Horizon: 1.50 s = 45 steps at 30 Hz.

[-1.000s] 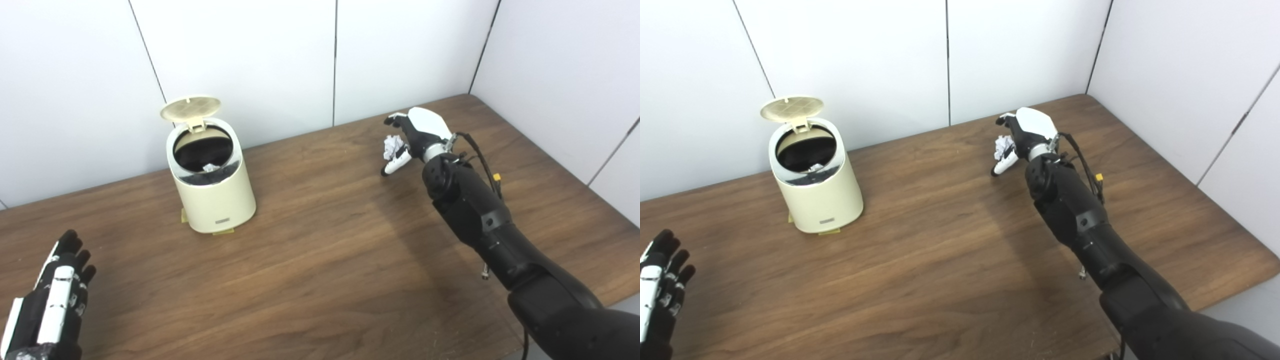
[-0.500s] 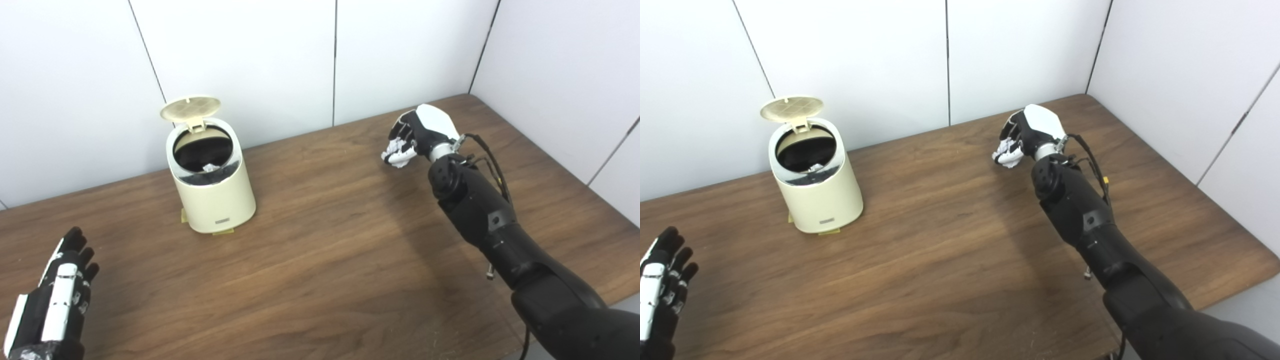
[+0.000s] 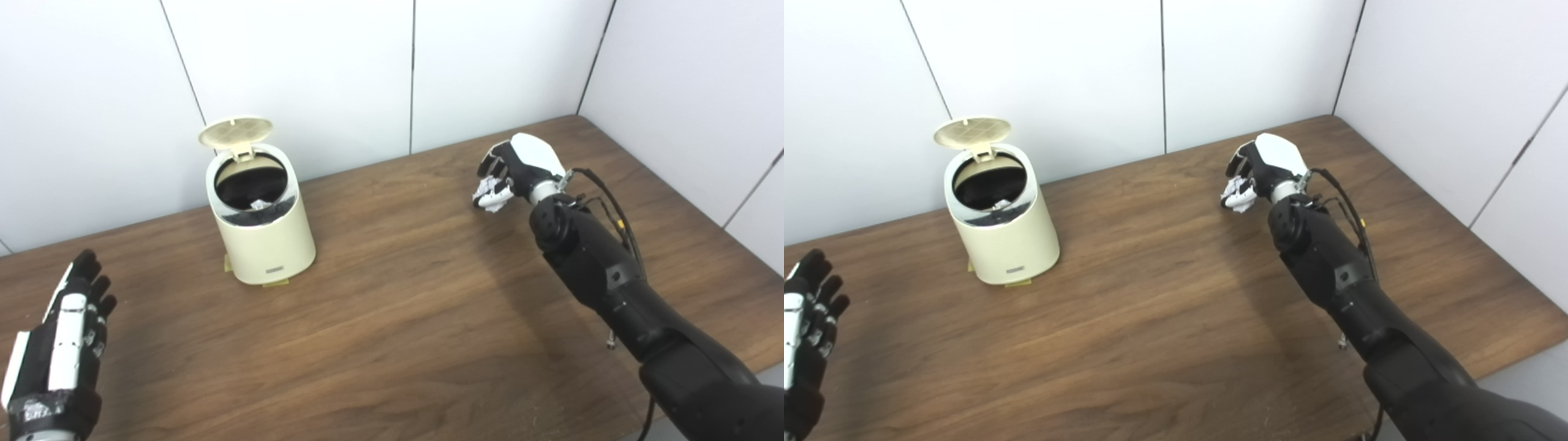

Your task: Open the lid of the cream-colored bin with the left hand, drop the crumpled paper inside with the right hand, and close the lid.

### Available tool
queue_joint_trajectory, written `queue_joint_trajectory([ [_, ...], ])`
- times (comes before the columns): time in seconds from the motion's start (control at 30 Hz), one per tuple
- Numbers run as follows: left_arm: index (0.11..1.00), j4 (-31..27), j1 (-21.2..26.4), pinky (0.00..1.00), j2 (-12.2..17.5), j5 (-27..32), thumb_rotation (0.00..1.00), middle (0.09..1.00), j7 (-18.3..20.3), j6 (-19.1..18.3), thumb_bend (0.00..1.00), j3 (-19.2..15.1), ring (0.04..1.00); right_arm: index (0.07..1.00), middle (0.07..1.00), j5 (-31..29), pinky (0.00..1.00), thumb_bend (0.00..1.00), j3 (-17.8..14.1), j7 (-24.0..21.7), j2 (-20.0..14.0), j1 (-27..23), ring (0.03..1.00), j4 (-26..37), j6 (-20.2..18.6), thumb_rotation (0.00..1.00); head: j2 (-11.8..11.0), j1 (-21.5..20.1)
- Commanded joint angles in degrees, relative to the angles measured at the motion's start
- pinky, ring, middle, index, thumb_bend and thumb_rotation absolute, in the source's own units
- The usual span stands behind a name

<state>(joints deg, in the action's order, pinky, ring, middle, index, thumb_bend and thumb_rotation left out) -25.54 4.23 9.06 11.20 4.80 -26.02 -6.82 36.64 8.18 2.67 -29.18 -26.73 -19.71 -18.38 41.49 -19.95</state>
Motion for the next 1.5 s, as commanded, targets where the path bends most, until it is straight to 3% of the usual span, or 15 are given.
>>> queue_joint_trajectory([
  [0.0,1.000,-0.5,0.9,1.00,0.1,0.1,0.81,1.000,0.1,2.8,0.41,0.0,1.000,0.540,0.492,0.9,0.38,0.51,-0.4,1.3,-2.6,-1.8,0.381,4.5,2.8,0.00,-0.2,0.2],
  [0.2,1.000,2.3,-1.3,1.00,0.0,-0.3,0.80,1.000,1.2,7.0,0.44,0.8,1.000,0.566,0.488,0.9,0.36,0.51,-0.8,0.1,-0.6,-0.2,0.361,15.4,3.4,0.00,-2.5,4.3],
  [0.43,1.000,4.5,-3.0,1.00,0.2,-1.6,0.78,1.000,1.6,10.2,0.44,1.6,1.000,0.575,0.480,1.3,0.32,0.50,-0.9,1.5,2.7,-1.1,0.350,19.4,5.2,0.00,-4.0,7.6],
  [0.47,1.000,4.6,-3.1,1.00,0.2,-2.0,0.78,1.000,1.6,10.6,0.45,1.8,1.000,0.573,0.477,1.6,0.36,0.50,-0.7,1.9,2.9,-1.4,0.348,19.6,6.1,0.00,-4.3,7.9],
  [0.57,1.000,5.2,-3.5,1.00,-0.3,-2.0,0.75,1.000,1.4,11.0,0.50,2.1,1.000,0.566,0.466,2.6,0.61,0.51,-0.2,3.6,3.8,-2.2,0.357,20.3,9.3,0.00,-5.0,8.7],
  [0.67,1.000,5.7,-3.8,1.00,-1.0,-2.0,0.73,1.000,1.4,10.7,0.52,2.3,1.000,0.556,0.465,1.7,0.67,0.51,-0.4,3.5,5.5,-2.8,0.375,21.8,10.9,0.00,-5.6,9.8],
  [0.73,1.000,6.2,-3.9,1.00,-1.2,-2.4,0.73,1.000,1.5,11.1,0.54,2.6,1.000,0.562,0.472,0.9,0.56,0.51,-0.2,3.0,7.0,-3.3,0.367,23.2,11.5,0.00,-5.9,10.3],
  [0.8,1.000,6.8,-4.0,1.00,-1.5,-2.7,0.72,1.000,1.6,11.8,0.54,2.9,1.000,0.573,0.475,0.6,0.33,0.50,0.2,2.7,8.7,-3.9,0.345,24.3,11.8,0.00,-6.3,10.9],
  [0.83,1.000,7.1,-4.1,1.00,-1.7,-2.9,0.72,1.000,1.6,12.2,0.54,3.1,1.000,0.574,0.475,0.7,0.31,0.50,0.6,2.4,9.5,-4.4,0.342,24.8,12.1,0.00,-6.4,11.5],
  [1.03,1.000,8.3,-4.5,1.00,-3.0,-3.9,0.71,0.991,1.1,13.7,0.52,3.8,1.000,0.575,0.484,2.3,0.32,0.50,2.9,2.9,12.1,-7.4,0.352,23.9,16.1,0.00,-6.9,13.5],
  [1.23,1.000,9.7,-4.8,1.00,-4.0,-5.0,0.72,1.000,0.9,14.6,0.50,4.5,1.000,0.575,0.488,1.4,0.31,0.50,3.2,5.4,15.6,-9.9,0.355,19.7,21.5,0.00,-7.7,15.7],
  [1.47,1.000,11.0,-4.8,1.00,-4.9,-6.2,0.73,0.995,0.3,15.7,0.50,5.2,1.000,0.575,0.484,2.3,0.31,0.50,4.4,7.6,19.9,-11.3,0.352,15.7,24.1,0.00,-8.2,17.9],
])
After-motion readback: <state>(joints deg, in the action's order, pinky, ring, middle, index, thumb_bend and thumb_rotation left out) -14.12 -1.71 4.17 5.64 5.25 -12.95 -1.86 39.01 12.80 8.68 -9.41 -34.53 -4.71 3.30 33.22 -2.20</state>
